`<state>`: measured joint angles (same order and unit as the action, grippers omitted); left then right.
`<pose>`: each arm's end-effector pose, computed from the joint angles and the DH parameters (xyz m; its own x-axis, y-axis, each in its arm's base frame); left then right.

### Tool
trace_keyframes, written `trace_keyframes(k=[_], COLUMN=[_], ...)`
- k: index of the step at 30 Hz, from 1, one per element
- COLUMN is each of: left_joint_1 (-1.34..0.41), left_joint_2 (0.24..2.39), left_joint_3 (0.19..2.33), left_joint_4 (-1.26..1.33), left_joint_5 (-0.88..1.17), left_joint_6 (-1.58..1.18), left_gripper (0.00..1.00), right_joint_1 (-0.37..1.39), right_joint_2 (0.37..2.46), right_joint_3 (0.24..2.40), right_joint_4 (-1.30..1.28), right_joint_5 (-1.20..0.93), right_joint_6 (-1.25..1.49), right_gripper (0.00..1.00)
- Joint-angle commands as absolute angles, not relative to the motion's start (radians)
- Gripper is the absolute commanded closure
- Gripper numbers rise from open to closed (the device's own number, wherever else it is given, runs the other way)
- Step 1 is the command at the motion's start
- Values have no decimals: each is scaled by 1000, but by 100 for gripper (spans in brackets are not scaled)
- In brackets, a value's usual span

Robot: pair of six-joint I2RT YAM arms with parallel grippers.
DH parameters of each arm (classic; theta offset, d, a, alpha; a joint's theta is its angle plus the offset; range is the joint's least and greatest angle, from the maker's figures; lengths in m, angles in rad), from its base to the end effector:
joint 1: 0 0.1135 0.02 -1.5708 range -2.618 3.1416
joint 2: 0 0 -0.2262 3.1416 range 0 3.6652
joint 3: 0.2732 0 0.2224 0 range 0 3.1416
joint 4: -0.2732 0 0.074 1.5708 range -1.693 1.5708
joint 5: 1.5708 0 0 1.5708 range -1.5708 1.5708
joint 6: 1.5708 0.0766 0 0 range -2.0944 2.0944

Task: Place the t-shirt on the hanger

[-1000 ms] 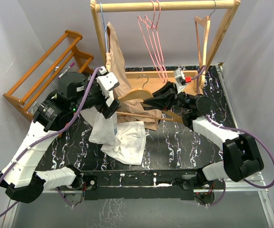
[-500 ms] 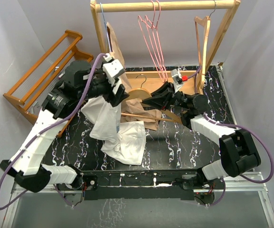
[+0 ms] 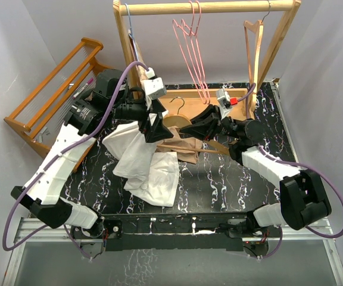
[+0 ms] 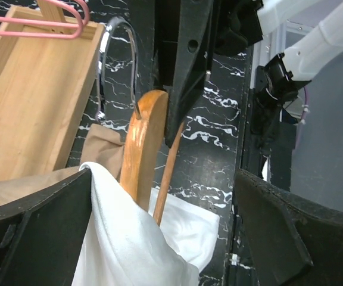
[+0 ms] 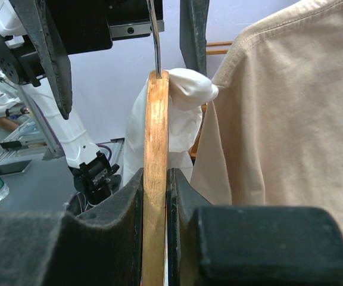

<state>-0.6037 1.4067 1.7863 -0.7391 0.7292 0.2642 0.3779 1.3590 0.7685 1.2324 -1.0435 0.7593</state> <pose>0.2036 -0.2024 0.4256 -0.0349 0.2606 -0.9648 0.9799 0.1987 0.0182 0.2301 0.1626 0.3326 -0.1671 0.3064 -0.9371 -0.9844 0.0019 0.1761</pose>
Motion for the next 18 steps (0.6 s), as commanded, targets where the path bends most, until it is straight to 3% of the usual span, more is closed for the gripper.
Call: trace_keyframes(k=[1,12,18], left_joint_1=[-603,-603,-603], left_joint_2=[1350,1343,1275], left_joint_3=[1838,2008,1916], left_joint_4=[-847,-889,-748], left_joint_5=[785,584,389], left_joint_6=[324,390,371], left_gripper=[3,3,3], right_joint_1=[385,385,384], right_joint_2=[1324,1365,1376], right_joint_3=[777,769,768], right_joint_4=[1287,1408,1409], right_joint_5=[-1010,-1000,-996], right_joint_6=[753,829,829], right_gripper=[92,92,92])
